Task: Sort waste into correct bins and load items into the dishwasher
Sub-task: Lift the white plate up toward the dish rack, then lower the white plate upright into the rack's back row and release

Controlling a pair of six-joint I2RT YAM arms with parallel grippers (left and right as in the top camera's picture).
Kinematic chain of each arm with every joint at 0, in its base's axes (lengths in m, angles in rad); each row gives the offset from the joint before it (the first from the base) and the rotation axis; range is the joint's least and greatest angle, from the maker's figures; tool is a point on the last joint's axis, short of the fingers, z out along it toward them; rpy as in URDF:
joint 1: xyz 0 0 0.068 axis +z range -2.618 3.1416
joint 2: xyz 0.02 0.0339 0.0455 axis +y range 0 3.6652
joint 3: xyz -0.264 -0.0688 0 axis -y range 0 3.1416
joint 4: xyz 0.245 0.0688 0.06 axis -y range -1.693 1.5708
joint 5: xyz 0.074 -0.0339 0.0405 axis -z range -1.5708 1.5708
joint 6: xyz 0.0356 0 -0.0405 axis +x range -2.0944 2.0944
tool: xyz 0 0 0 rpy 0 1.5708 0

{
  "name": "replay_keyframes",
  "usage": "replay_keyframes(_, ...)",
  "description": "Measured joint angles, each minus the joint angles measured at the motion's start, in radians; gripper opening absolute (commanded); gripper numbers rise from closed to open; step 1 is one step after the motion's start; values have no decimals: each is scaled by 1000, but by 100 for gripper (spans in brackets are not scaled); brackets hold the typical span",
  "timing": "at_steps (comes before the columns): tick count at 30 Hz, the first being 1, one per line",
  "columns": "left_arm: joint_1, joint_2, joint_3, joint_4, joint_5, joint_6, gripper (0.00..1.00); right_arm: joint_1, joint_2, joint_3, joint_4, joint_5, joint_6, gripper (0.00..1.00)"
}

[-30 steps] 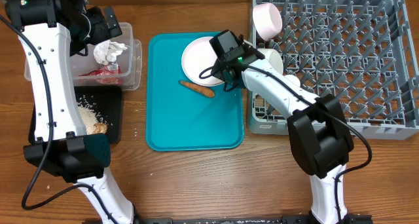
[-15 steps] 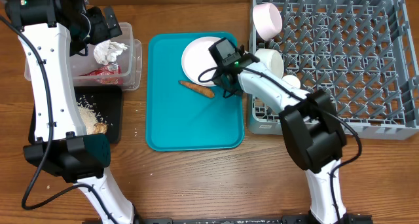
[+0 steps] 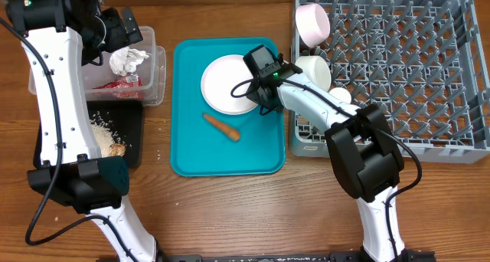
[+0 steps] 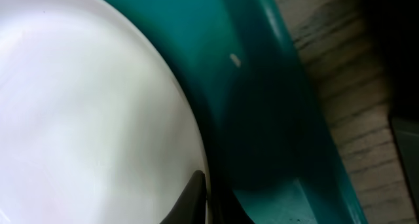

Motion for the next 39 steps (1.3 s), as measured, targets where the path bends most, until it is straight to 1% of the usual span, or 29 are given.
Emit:
replay_keyframes(5, 0, 0, 0, 0, 0, 0, 100, -8, 0, 11, -3, -26, -109, 4)
replay_keyframes(9, 0, 0, 0, 0, 0, 0, 100, -18, 0, 37, -14, -69, -242, 4)
replay_keyframes(13, 0, 0, 0, 0, 0, 0, 100, -29, -11, 83, -60, -90, -373, 4)
replay_keyframes(17, 0, 0, 0, 0, 0, 0, 100, -43, -69, 137, -120, -85, -481, 4)
replay_keyframes(20, 0, 0, 0, 0, 0, 0, 100, -60, -150, 180, -152, -44, -529, 4)
replay_keyframes(25, 0, 0, 0, 0, 0, 0, 100, -105, -344, 233, -170, 148, -608, 4)
replay_keyframes(29, 0, 0, 0, 0, 0, 0, 100, -139, -453, 253, -186, 423, -665, 4)
replay_keyframes(33, 0, 0, 0, 0, 0, 0, 100, -175, -467, 253, -188, 692, -726, 4)
replay_keyframes(36, 0, 0, 0, 0, 0, 0, 100, -216, -448, 227, -179, 787, -752, 4)
replay_keyframes(39, 0, 0, 0, 0, 0, 0, 100, -265, -426, 187, -136, 830, -763, 4)
